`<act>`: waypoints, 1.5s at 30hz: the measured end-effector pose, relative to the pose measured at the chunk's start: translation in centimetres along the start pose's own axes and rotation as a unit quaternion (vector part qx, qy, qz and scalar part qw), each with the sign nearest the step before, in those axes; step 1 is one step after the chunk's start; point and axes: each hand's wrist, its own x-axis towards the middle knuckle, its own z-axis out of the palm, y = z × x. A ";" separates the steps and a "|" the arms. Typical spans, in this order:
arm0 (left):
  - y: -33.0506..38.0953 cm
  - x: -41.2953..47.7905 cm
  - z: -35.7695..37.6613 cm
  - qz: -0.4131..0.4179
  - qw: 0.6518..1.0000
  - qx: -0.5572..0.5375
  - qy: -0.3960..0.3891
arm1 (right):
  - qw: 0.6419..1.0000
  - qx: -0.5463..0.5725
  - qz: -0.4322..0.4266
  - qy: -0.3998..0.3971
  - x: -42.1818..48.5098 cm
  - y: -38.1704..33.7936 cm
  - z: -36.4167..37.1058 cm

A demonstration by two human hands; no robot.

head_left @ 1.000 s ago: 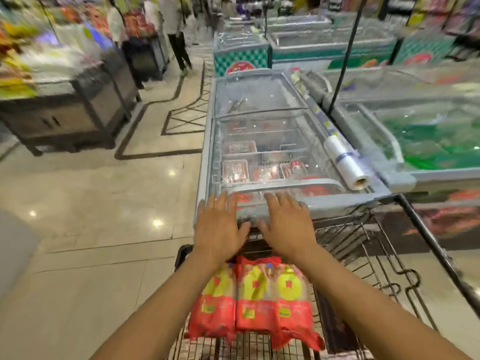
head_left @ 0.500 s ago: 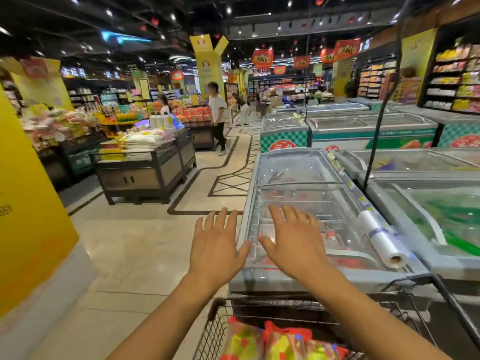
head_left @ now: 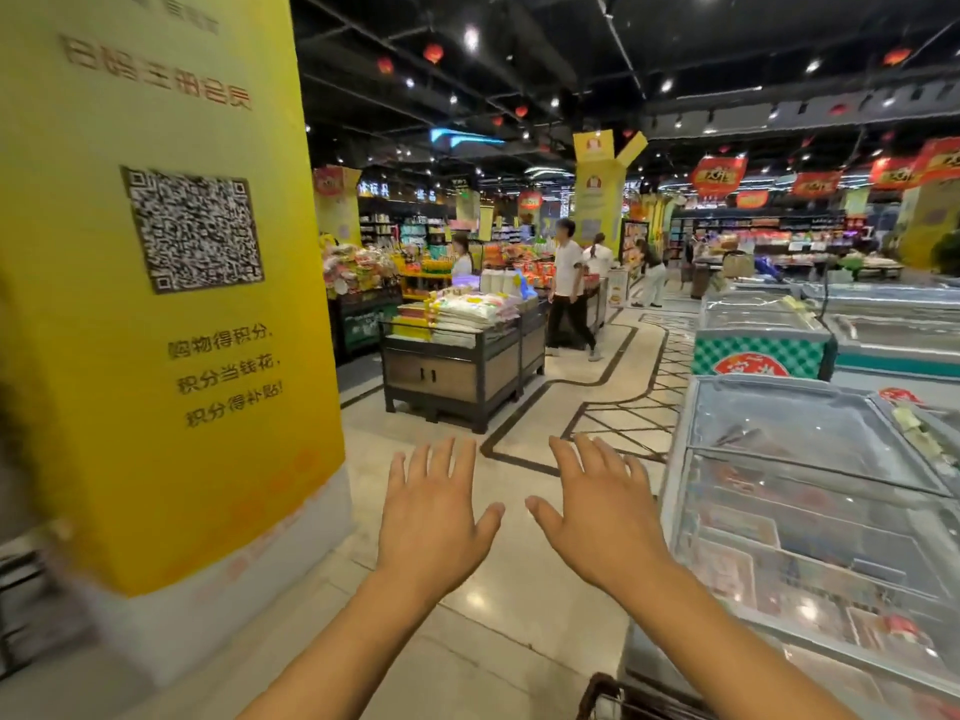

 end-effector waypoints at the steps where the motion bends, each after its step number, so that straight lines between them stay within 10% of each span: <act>1: -1.9 -0.1 -0.4 -0.010 1.000 0.007 0.001 | 1.000 0.002 -0.014 0.001 0.8 -1.9 0.2; 23: -37.0 -18.3 -9.1 -0.338 0.932 0.134 0.015 | 0.929 0.100 -0.355 -0.014 3.5 -43.4 6.1; 45: -50.3 -30.6 -15.7 -0.674 0.686 0.272 -0.024 | 0.704 0.221 -0.668 -0.095 0.5 -72.0 9.4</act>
